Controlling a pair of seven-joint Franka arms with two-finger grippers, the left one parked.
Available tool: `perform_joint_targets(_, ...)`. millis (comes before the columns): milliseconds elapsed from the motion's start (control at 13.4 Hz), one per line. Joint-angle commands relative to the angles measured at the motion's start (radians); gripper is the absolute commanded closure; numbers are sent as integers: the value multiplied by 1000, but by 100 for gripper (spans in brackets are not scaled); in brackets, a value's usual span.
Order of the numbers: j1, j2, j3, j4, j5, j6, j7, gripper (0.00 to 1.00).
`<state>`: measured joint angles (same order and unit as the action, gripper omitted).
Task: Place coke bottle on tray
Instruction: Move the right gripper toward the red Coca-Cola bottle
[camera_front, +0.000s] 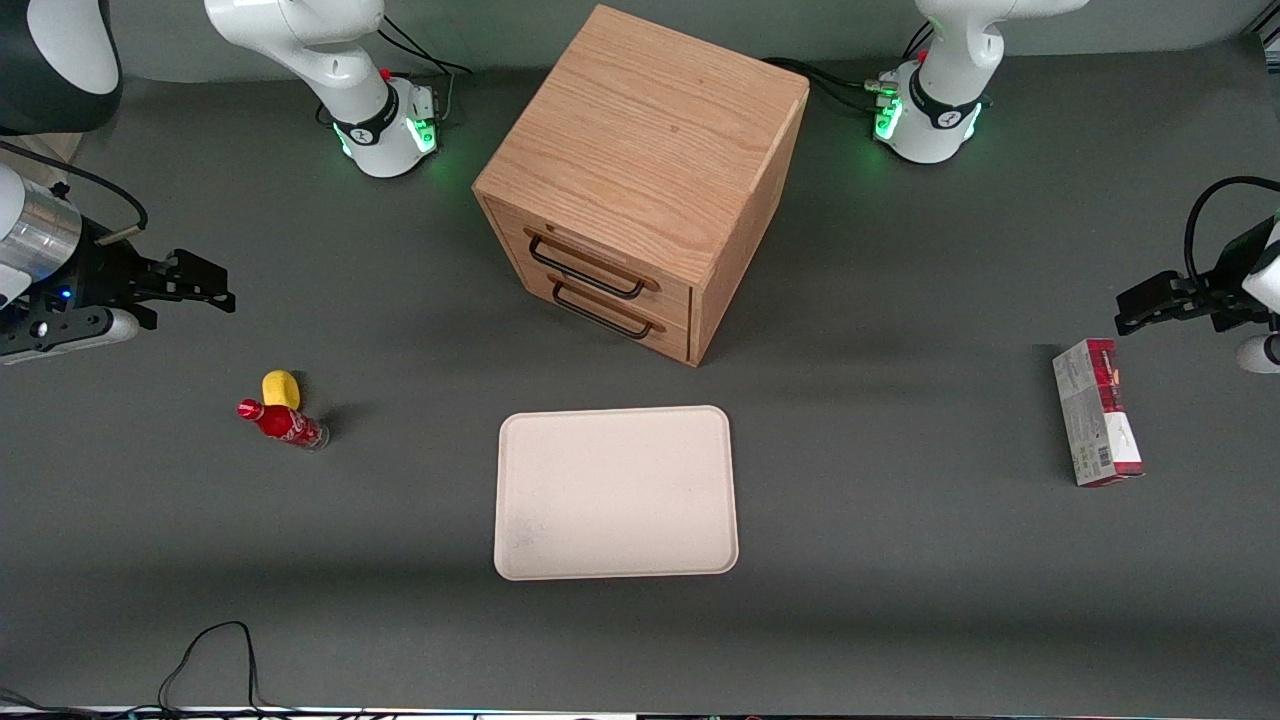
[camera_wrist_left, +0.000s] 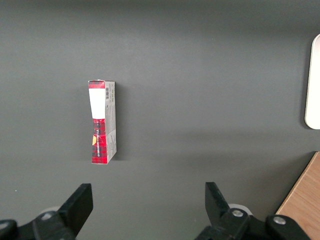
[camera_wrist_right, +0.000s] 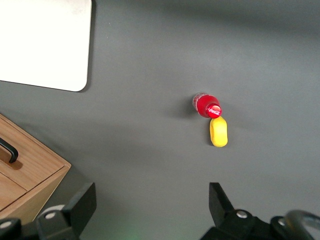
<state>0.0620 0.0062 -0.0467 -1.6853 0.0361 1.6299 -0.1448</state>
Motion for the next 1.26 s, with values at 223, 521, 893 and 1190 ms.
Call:
perform_joint_targets(223, 4, 28, -13, 49, -4, -24, 11, 0)
perform_joint_targets(521, 1, 28, -13, 49, -1, -25, 19, 0)
perform_joint_targets(893, -43, 76, -25, 138, -25, -44, 2, 0)
perform_joint_targets(1190, -123, 269, -27, 437, -35, -229, -148, 0)
